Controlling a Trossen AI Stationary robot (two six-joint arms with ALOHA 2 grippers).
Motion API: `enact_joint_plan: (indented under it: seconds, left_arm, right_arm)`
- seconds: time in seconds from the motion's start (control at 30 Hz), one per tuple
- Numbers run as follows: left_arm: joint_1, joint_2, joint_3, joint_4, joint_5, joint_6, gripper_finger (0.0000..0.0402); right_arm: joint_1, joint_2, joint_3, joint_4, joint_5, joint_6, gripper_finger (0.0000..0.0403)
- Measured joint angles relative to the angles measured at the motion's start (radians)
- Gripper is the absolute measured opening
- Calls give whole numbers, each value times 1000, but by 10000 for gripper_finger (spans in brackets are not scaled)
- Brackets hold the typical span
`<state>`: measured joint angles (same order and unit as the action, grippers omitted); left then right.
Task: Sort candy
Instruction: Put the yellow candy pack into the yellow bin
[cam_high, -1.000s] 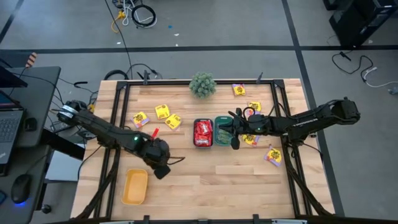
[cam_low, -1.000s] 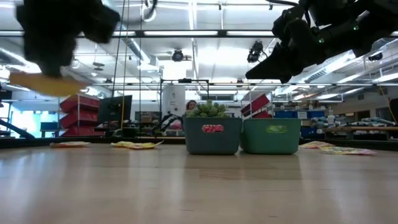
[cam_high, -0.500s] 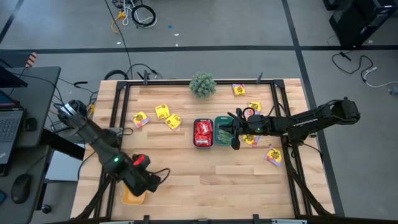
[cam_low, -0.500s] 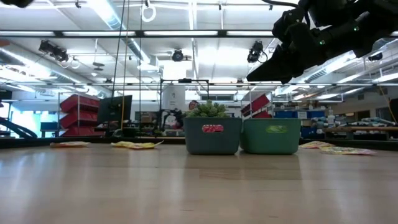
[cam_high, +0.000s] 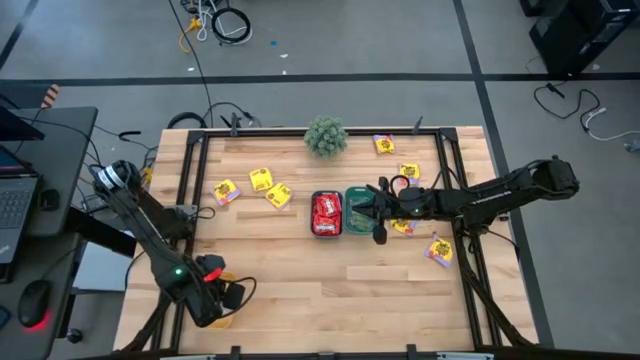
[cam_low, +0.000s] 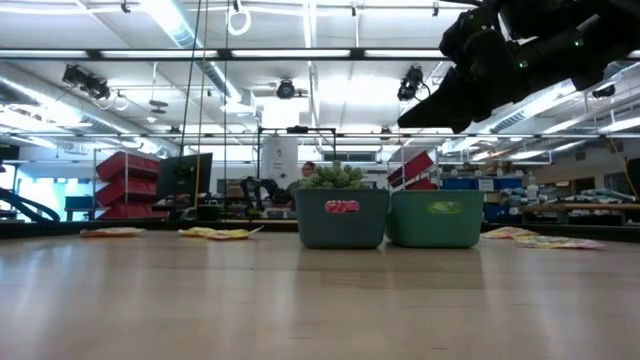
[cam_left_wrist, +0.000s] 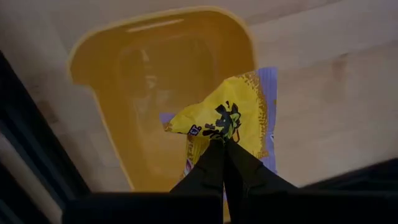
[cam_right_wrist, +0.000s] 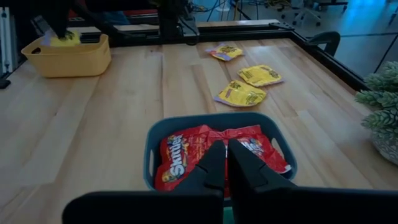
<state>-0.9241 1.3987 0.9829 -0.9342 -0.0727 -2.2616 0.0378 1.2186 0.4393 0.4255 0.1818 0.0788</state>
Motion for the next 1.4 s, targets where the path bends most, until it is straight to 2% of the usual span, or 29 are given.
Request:
enact_joint_plan:
  seconds: [0.3, 0.63, 0.8, 1.17, 1.4]
  left_arm:
    - [0, 0, -153, 163, -18, -8, 0]
    - [23, 0, -280, 266, -141, 21, 0]
    - [60, -2, -317, 312, -167, 72, 0]
    - [261, -2, -332, 316, -186, 363, 0]
    - [472, 1, -335, 411, -193, 682, 0]
  right_arm:
    - [9, 0, 0, 7, 0, 0, 5]
    - [8, 0, 0, 7, 0, 12, 5]
    - [8, 0, 0, 7, 0, 24, 5]
    - [7, 0, 0, 7, 11, 24, 5]
    - [7, 0, 0, 6, 11, 24, 8]
